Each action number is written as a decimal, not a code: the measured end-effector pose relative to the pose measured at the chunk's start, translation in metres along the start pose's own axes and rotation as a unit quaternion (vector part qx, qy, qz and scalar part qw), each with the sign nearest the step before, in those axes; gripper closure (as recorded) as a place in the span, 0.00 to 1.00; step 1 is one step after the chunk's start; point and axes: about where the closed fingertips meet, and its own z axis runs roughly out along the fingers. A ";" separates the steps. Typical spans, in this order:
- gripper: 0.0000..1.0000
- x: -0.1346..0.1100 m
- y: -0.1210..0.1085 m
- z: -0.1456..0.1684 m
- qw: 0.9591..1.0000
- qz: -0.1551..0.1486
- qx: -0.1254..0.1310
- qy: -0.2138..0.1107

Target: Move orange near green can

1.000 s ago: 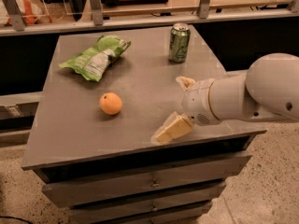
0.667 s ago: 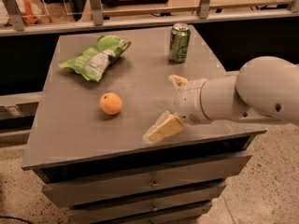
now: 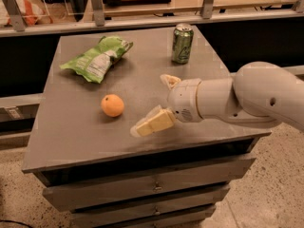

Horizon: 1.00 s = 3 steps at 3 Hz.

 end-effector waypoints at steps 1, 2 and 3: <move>0.00 -0.008 0.009 0.012 1.000 0.002 -0.020 -0.015; 0.00 -0.013 0.020 0.027 1.000 -0.013 -0.023 -0.009; 0.00 -0.011 0.019 0.045 1.000 0.001 -0.012 -0.008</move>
Offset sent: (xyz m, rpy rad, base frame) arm -0.0044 0.0532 -0.0090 -0.0167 -0.0230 0.0581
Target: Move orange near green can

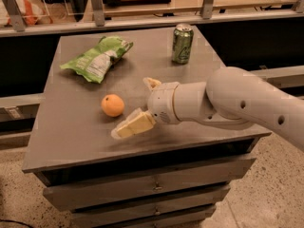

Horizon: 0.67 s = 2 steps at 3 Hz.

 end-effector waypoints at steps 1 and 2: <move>0.00 0.000 -0.007 0.012 1.000 0.015 0.014 -0.011; 0.16 -0.004 -0.009 0.021 1.000 0.013 0.011 -0.021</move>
Offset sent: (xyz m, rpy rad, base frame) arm 0.0260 0.0202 -0.0073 0.0698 -0.0116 -0.0168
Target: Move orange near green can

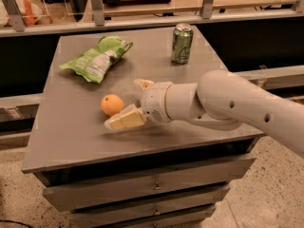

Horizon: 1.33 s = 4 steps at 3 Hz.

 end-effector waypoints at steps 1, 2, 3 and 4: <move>0.39 -0.003 0.003 0.008 1.000 -0.004 -0.022 -0.007; 0.63 -0.007 0.007 0.008 0.999 -0.008 -0.051 -0.011; 0.87 -0.008 0.005 -0.004 0.999 -0.014 -0.048 -0.009; 1.00 -0.008 -0.011 -0.030 1.000 -0.025 0.009 -0.001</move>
Offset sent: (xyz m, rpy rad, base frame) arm -0.0073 0.0103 0.0044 0.0363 0.0378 0.1720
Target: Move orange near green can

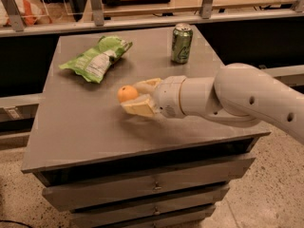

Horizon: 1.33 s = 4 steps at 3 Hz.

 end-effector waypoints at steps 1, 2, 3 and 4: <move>1.00 0.007 -0.028 -0.027 0.995 0.004 0.097 0.006; 1.00 0.018 -0.055 -0.048 0.983 0.019 0.184 0.009; 1.00 0.029 -0.085 -0.070 0.963 0.030 0.269 0.017; 1.00 0.029 -0.113 -0.095 0.938 0.030 0.346 0.015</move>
Offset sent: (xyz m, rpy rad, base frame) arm 0.0600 -0.1432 0.0137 -0.0205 -0.2082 -0.7023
